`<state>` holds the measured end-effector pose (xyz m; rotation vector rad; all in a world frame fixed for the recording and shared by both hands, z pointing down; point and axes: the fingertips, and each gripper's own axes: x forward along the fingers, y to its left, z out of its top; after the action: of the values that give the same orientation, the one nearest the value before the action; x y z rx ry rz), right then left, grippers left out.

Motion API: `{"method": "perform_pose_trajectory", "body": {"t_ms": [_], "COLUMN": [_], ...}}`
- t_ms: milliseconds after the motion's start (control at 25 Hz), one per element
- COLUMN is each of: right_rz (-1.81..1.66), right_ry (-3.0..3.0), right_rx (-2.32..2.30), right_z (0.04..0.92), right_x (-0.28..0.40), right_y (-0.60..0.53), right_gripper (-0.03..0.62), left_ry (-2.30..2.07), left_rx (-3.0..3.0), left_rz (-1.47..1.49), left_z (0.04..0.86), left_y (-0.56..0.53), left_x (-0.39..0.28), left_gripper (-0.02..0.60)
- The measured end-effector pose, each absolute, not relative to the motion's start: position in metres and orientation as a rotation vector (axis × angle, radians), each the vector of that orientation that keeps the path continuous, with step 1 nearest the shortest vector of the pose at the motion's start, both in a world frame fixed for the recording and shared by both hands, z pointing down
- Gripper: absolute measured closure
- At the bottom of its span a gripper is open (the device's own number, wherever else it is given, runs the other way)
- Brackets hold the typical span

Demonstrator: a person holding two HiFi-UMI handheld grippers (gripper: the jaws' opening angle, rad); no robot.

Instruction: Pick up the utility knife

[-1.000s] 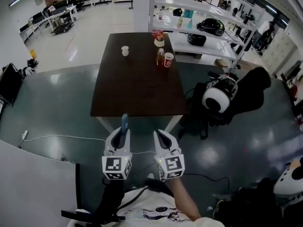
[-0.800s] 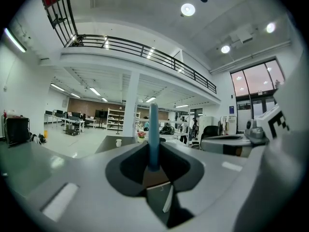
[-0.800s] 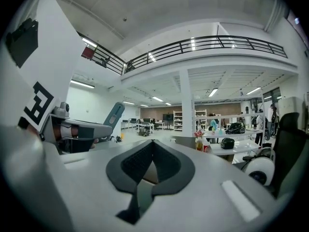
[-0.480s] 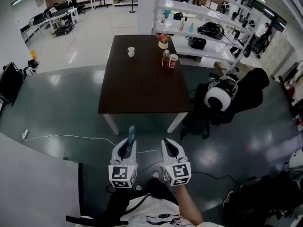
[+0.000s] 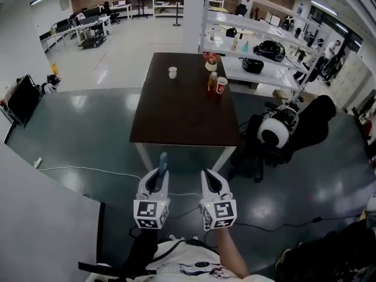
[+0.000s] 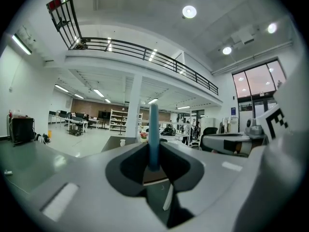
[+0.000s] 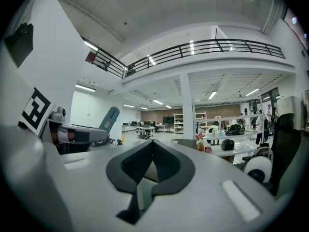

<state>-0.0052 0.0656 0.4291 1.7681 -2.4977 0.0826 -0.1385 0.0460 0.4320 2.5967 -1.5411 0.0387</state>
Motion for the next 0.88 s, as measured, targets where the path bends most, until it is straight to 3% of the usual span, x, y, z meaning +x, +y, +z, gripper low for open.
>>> {"method": "perform_pose_trajectory", "body": {"t_ms": [880], "right_rz": [0.016], "right_ry": [-2.551], "right_rx": [1.799], "right_z": [0.406], "right_x": [0.029], "right_y": [0.05], "right_gripper": [0.592], "left_ry": [-1.595], "left_rx": [2.66], "left_rz": [0.005], "left_z": [0.4], "left_y": [0.028], "left_x": [-0.109], "left_gripper": [0.512]}}
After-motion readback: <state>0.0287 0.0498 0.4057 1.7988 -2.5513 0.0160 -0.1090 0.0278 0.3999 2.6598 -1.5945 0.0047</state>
